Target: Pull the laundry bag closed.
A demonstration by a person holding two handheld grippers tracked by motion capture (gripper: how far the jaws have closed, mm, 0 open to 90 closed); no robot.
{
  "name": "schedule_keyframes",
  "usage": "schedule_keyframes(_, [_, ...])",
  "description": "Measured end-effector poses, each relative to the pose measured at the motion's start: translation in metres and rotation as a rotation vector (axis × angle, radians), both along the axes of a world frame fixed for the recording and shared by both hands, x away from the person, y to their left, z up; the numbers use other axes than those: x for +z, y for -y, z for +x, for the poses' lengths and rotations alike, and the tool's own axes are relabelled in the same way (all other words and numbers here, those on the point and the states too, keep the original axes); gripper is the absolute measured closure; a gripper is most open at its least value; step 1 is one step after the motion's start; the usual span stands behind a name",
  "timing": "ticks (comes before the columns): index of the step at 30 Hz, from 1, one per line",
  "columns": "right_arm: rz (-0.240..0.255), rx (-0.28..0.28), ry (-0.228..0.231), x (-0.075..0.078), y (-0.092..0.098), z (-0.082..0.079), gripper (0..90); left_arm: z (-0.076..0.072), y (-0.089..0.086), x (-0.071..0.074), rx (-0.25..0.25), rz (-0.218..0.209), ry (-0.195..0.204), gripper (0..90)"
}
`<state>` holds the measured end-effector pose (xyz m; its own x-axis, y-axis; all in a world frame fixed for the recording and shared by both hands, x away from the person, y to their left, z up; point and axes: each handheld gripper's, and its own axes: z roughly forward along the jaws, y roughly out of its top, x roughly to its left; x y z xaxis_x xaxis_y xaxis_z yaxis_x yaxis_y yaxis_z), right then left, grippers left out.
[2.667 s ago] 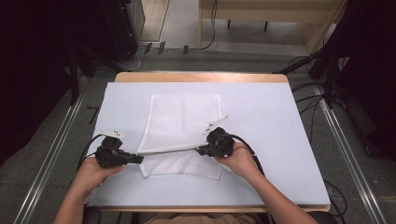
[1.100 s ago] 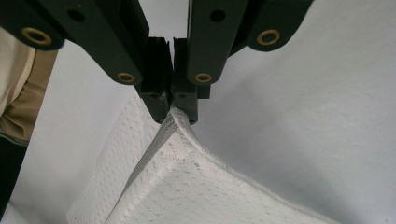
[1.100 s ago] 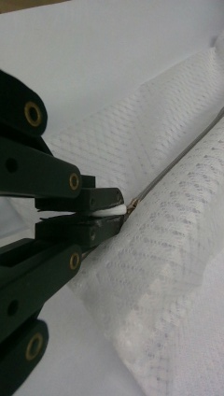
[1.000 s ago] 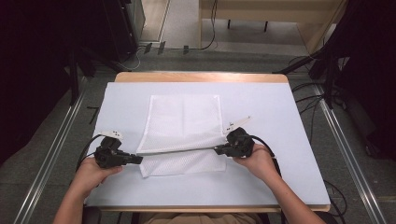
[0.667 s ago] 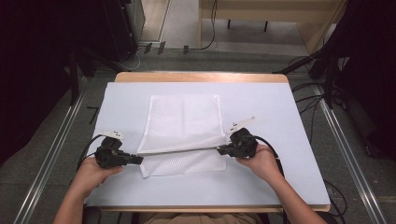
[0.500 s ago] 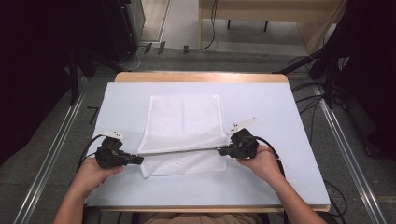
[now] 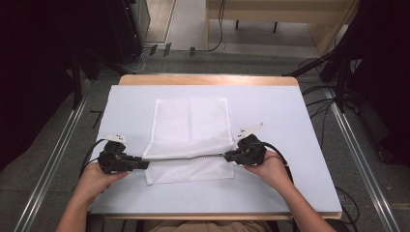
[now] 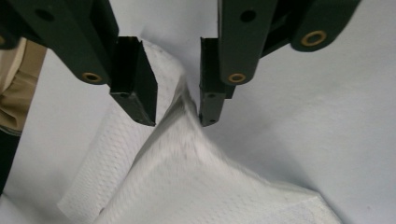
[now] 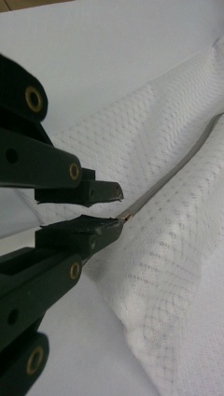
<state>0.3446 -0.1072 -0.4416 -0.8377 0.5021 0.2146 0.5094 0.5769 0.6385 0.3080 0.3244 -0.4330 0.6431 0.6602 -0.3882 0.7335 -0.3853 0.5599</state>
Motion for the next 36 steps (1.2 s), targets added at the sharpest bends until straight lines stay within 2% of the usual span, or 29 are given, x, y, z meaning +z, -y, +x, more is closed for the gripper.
schedule_keyframes(3, [-0.005,-0.004,0.0,0.0,-0.001,0.0,80.7,0.001,-0.001,0.0,0.002,0.005,0.006,62.8])
schedule_keyframes(6, [-0.001,-0.015,0.01,0.0,-0.001,0.0,76.2,0.001,-0.002,0.001,0.018,0.0,0.02,58.2])
schedule_keyframes(11, [0.001,-0.037,0.057,0.0,0.001,0.004,68.5,0.003,-0.004,0.003,0.045,-0.028,0.055,48.2])
schedule_keyframes(19, [0.045,-0.085,0.119,0.002,0.008,0.01,48.3,0.004,-0.005,0.007,0.098,-0.011,0.145,36.6])
schedule_keyframes(24, [0.072,-0.117,0.137,0.003,0.015,0.013,40.6,0.005,-0.009,0.009,0.131,0.013,0.173,34.9])
schedule_keyframes(28, [0.056,-0.165,0.204,0.005,0.022,0.015,37.3,0.005,-0.013,0.009,0.156,0.017,0.183,33.8])
schedule_keyframes(36, [0.072,-0.229,0.206,0.008,0.045,0.022,34.9,0.006,-0.022,0.011,0.202,0.026,0.202,32.0])
